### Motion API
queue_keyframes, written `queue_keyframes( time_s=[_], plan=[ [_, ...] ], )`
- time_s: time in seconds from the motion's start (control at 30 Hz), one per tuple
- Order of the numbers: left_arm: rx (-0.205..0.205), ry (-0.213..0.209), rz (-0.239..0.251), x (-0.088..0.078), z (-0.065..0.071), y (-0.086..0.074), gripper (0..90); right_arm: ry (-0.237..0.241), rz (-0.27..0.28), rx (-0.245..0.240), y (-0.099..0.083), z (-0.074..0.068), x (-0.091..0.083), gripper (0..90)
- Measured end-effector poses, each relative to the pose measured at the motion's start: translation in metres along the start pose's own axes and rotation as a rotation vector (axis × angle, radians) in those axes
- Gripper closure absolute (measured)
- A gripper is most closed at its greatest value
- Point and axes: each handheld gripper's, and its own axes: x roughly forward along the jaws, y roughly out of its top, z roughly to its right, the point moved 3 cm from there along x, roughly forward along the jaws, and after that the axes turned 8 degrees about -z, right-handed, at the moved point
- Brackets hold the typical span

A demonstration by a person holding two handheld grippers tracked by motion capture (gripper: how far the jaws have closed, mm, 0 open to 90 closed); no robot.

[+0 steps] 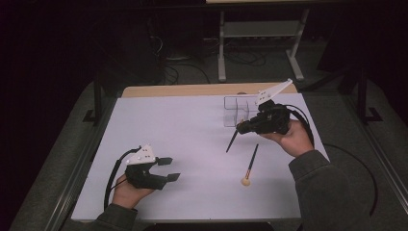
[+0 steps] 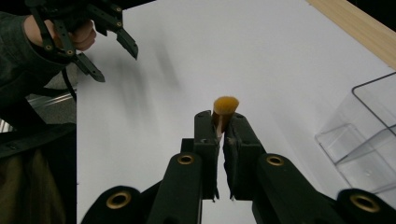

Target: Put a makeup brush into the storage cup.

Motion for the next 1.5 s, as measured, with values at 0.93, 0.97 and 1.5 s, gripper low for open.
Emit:
queue_keyframes(
  time_s=[0.93, 0.97, 1.5],
  plan=[
    [-0.021, 0.002, 0.004, -0.002, -0.004, -0.003, 34.2, -0.107, -0.025, 0.031, 0.032, 0.044, -0.016, 83.5],
    [-0.019, 0.004, 0.005, -0.002, -0.004, -0.003, 34.2, -0.111, -0.024, 0.026, 0.033, 0.045, -0.016, 83.5],
    [-0.024, 0.003, 0.011, -0.004, -0.006, -0.004, 33.4, -0.139, -0.020, 0.046, 0.053, 0.063, -0.014, 83.5]
  ],
)
